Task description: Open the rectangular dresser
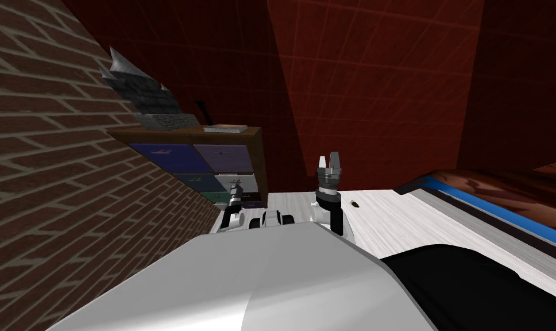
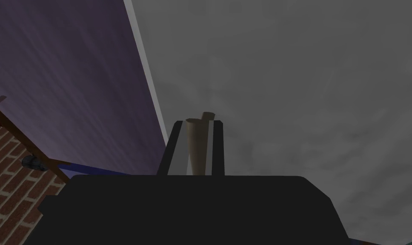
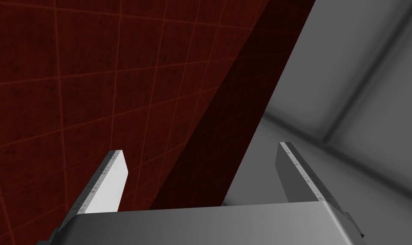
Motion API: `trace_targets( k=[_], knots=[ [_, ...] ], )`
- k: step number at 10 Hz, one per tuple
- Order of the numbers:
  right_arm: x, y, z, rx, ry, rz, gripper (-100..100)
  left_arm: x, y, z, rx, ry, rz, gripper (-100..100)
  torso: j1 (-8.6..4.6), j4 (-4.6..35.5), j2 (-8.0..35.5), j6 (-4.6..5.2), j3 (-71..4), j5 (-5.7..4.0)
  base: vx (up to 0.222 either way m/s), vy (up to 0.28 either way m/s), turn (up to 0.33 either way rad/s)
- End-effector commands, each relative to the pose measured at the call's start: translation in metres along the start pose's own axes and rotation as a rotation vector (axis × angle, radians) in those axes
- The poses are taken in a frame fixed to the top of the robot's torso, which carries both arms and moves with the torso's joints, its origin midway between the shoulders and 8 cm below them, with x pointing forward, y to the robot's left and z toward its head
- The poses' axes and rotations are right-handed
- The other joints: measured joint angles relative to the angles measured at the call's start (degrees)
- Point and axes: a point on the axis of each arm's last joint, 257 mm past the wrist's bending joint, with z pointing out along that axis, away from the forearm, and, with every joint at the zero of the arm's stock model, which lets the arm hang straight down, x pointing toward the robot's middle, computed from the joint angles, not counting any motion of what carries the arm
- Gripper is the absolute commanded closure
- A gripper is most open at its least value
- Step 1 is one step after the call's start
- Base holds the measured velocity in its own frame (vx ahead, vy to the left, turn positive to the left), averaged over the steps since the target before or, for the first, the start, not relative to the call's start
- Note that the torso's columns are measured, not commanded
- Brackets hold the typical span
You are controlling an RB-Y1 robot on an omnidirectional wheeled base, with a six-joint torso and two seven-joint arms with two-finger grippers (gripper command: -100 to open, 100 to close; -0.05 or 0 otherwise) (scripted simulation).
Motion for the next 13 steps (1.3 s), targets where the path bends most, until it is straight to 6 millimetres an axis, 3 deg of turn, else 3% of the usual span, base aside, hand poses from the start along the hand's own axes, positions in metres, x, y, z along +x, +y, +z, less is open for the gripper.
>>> trace_targets(
  k=[1, 2, 6, 11, 12, 13],
  knots=[
    [0.000, 0.000, 0.000, 0.000, 0.000, 0.000, 0, 0.014, 0.005, 0.004, -0.014, 0.039, -0.009, 100, -0.05, -0.02, 0.00, -0.04, 0.00, -0.01, -0.005, -0.028, 0.105],
    [0.000, 0.000, 0.000, 0.000, 0.000, 0.000, 0, 0.009, 0.002, 0.003, -0.004, 0.027, -0.004, 100, -0.05, -0.07, -0.04, 0.06, -0.01, 0.03, -0.004, -0.002, 0.019],
    [0.000, 0.000, 0.000, 0.000, 0.000, 0.000, 0, 0.020, -0.007, 0.011, -0.017, 0.052, -0.012, 100, 0.07, 0.23, 0.48, -0.12, 0.28, -0.07, -0.155, 0.027, -0.010],
    [0.000, 0.000, 0.000, 0.000, 0.000, 0.000, 0, 0.017, -0.010, 0.003, -0.014, 0.054, -0.012, 100, 0.11, 0.25, 0.40, -0.17, 0.23, -0.10, -0.156, 0.014, 0.005],
    [0.000, 0.000, 0.000, 0.000, 0.000, 0.000, 0, 0.015, -0.015, 0.007, -0.025, 0.050, -0.009, -100, 0.07, 0.29, 0.39, -0.16, 0.21, -0.13, -0.102, 0.010, 0.006],
    [0.000, 0.000, 0.000, 0.000, 0.000, 0.000, 0, 0.015, -0.020, 0.009, -0.025, 0.050, -0.009, -100, 0.06, 0.17, -0.01, -0.21, 0.00, -0.13, -0.007, 0.005, 0.016]
  ],
)
